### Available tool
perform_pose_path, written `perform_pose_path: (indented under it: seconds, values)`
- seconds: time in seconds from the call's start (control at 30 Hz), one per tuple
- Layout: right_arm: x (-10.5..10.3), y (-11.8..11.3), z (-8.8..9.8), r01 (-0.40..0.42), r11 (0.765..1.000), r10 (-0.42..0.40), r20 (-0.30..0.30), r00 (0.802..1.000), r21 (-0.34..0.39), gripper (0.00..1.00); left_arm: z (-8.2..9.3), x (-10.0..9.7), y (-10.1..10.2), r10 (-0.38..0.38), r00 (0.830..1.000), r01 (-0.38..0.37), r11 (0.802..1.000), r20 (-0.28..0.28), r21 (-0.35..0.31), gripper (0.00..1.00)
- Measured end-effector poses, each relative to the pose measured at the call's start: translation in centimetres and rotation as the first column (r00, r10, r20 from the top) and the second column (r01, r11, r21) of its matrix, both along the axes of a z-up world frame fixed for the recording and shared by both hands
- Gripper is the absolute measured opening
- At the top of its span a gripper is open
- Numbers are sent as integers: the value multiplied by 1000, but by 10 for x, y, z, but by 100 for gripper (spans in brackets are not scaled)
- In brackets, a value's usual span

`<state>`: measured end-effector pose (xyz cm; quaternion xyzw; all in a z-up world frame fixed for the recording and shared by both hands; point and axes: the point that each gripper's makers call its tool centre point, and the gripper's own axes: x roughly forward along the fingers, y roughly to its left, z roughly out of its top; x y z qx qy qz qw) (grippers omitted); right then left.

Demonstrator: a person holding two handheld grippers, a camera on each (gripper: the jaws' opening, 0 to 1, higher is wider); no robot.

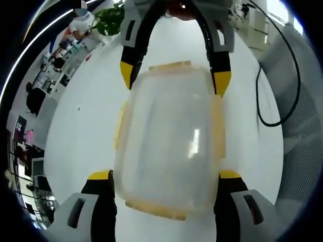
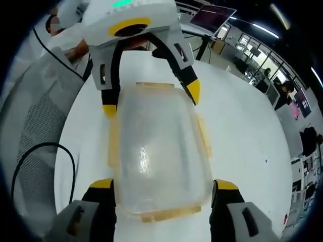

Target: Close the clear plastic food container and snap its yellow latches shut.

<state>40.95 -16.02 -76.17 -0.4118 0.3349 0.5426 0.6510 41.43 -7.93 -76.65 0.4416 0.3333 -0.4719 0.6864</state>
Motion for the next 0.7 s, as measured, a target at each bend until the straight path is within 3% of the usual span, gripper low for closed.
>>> perform_pose_path:
  seconds: [0.7]
  values:
    - [5,26,0,19,1000,-19,7,1000,-1,77,-3,9,28,-20,1000,20,999,9,32,80]
